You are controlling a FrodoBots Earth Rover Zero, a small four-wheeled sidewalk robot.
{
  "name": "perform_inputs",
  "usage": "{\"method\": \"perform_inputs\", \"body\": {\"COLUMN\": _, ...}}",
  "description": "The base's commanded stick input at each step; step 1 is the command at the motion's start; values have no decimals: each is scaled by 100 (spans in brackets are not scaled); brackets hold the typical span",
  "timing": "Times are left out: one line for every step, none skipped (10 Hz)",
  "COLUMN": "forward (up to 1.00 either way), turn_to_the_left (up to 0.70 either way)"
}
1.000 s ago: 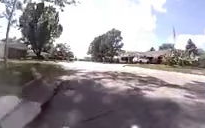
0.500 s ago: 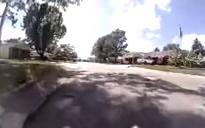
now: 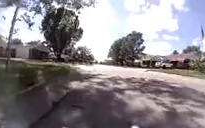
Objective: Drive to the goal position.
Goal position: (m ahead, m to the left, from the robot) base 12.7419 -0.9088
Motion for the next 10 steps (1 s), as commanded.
{"method": "perform_inputs", "body": {"forward": 85, "turn_to_the_left": 0}}
{"method": "perform_inputs", "body": {"forward": 85, "turn_to_the_left": 0}}
{"method": "perform_inputs", "body": {"forward": 85, "turn_to_the_left": 0}}
{"method": "perform_inputs", "body": {"forward": 85, "turn_to_the_left": 0}}
{"method": "perform_inputs", "body": {"forward": 85, "turn_to_the_left": 0}}
{"method": "perform_inputs", "body": {"forward": 85, "turn_to_the_left": 0}}
{"method": "perform_inputs", "body": {"forward": 85, "turn_to_the_left": 0}}
{"method": "perform_inputs", "body": {"forward": 85, "turn_to_the_left": 0}}
{"method": "perform_inputs", "body": {"forward": 85, "turn_to_the_left": 0}}
{"method": "perform_inputs", "body": {"forward": 85, "turn_to_the_left": 0}}
